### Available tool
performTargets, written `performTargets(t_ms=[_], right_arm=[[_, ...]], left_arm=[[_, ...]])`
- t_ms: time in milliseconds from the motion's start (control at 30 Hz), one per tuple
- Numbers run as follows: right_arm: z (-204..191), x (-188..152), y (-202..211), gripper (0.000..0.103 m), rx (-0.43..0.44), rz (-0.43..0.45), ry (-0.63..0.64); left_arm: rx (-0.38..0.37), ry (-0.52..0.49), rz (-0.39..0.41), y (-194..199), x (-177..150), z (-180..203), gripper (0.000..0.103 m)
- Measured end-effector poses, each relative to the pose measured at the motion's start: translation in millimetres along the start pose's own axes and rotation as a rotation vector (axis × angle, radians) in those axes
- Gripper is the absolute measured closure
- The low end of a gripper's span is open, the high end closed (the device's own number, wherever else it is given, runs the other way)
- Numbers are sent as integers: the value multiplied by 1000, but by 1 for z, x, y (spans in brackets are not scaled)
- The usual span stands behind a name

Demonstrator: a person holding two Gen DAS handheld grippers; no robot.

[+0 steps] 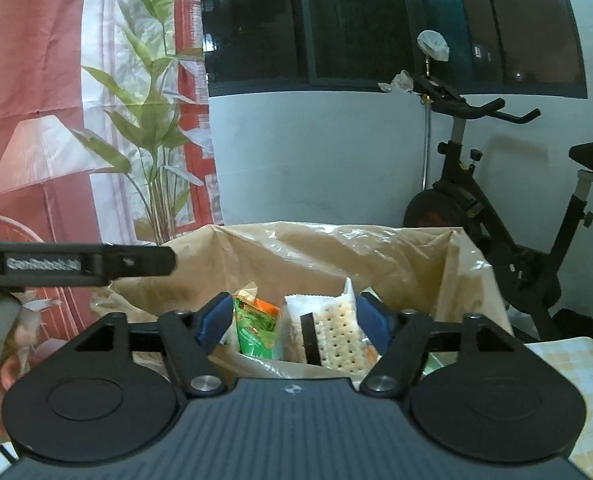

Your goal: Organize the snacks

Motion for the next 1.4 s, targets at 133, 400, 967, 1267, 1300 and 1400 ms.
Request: performTargets(t_ms=[133,400,967,1267,1300,1400], right_arm=[[0,2,12,13,-8,2,-27],[-3,12,49,2,-36,26,-61],[-12,10,146,0,-99,29,-107],[-23,-2,185,0,-107,23,-67],[-25,-3,188,0,-114,24,-55],[-28,-3,195,0,-124,29,-42]], left_arm=[[31,-57,30,19,3,7,7],[68,-55,60,60,6,13,5],[153,-84,81,158,-8,36,4],[169,-105,126,193,-20,53,5],[175,-109,136,197,-20,54,5],[190,-126,158,204,-20,58,5]])
Point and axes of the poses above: each gripper's, at about its wrist camera, not at the fingertips, and y roughly against the way its jaws point, z to its right, x to its top, the point moved 4 cm from there along -y, roughly the way its jaws point, and after that the axes turned 6 degrees about y, right-handed, at the moved point
